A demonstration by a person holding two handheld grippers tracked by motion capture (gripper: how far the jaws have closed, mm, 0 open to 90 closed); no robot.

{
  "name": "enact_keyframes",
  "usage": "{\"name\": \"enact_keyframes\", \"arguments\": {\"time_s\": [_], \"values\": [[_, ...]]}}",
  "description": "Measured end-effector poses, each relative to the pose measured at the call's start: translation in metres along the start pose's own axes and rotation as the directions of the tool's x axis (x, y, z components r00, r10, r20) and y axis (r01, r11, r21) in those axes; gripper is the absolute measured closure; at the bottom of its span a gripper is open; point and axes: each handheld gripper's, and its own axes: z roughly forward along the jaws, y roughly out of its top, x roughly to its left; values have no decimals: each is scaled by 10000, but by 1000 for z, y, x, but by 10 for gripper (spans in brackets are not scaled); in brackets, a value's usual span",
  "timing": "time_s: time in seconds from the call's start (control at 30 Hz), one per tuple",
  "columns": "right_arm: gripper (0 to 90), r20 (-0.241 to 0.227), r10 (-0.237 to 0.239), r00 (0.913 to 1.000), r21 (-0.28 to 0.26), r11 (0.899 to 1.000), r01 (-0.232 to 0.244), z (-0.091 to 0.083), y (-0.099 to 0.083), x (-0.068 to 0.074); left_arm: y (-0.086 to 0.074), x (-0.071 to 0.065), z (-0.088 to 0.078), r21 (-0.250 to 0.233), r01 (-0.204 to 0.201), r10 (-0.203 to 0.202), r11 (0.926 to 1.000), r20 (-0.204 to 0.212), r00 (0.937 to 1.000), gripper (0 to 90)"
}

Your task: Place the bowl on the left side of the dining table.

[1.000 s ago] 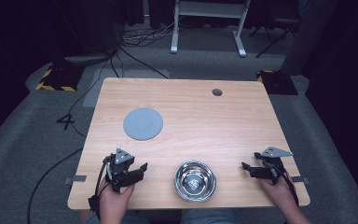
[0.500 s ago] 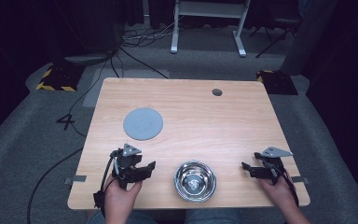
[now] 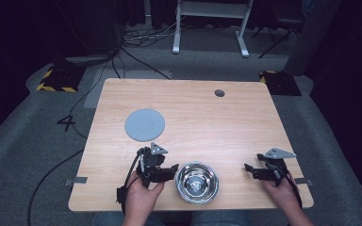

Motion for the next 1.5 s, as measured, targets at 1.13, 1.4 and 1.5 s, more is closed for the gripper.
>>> {"name": "enact_keyframes", "arguments": {"time_s": [1.13, 1.4, 1.5], "values": [[243, 1, 4, 10000, 0, 10000, -4, 0, 0, 0, 1, -1, 79, 2547, 709, -860, 9644, 490, 9951, 576], [242, 1, -7, 10000, -7, 10000, 7, 0, 0, 0, 0, -1, 82, 2980, 574, -866, 9528, 858, 9925, 762], [243, 4, -6, 10000, 0, 10000, 6, 0, 0, 0, 2, 1, 77, 2803, 694, -1068, 9574, 1205, 9869, 797]]}}
